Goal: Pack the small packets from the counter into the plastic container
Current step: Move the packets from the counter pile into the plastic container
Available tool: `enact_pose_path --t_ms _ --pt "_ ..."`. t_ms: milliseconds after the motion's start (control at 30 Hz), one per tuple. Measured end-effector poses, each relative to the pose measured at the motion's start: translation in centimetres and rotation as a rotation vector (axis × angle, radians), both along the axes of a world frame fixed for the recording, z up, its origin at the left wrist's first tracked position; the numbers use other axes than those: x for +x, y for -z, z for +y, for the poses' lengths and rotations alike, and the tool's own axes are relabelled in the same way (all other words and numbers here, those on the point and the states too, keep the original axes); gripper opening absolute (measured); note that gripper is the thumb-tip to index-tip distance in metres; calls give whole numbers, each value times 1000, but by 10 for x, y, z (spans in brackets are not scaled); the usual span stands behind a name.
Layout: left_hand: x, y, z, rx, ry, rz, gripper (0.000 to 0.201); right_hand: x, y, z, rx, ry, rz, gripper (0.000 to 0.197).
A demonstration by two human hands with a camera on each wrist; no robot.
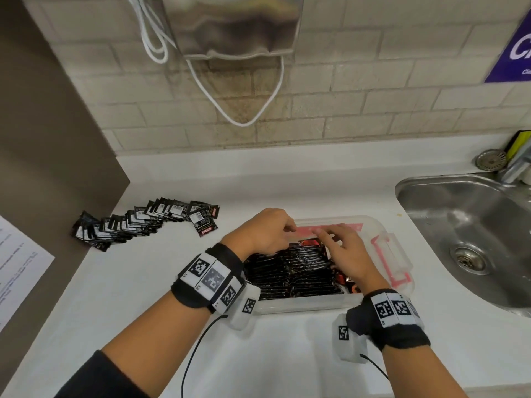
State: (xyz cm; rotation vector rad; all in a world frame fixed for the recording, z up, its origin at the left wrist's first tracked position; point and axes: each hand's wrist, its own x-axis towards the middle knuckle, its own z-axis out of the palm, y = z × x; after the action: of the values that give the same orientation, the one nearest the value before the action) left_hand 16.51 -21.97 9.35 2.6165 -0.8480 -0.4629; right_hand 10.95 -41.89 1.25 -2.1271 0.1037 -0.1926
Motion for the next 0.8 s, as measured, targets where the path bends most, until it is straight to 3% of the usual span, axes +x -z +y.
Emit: enact_pose_path --t_ms 133,267,533,667,800 --pt "4 -12 34 -119 -68 -23 34 1 -29 14 49 82 -87 8" --pt "16 -20 77 -209 -201 -31 29 10 -67 55 94 63 -153 7" --pt "56 -45 173 -289 -479 -95 29 33 -127 172 60 -251 -103 25" --pt "79 -42 213 -265 -546 -82 31 60 -120 231 -8 -340 26 43" --pt "102 -24 245 -241 -586 -8 37 92 -83 275 -193 -343 233 62"
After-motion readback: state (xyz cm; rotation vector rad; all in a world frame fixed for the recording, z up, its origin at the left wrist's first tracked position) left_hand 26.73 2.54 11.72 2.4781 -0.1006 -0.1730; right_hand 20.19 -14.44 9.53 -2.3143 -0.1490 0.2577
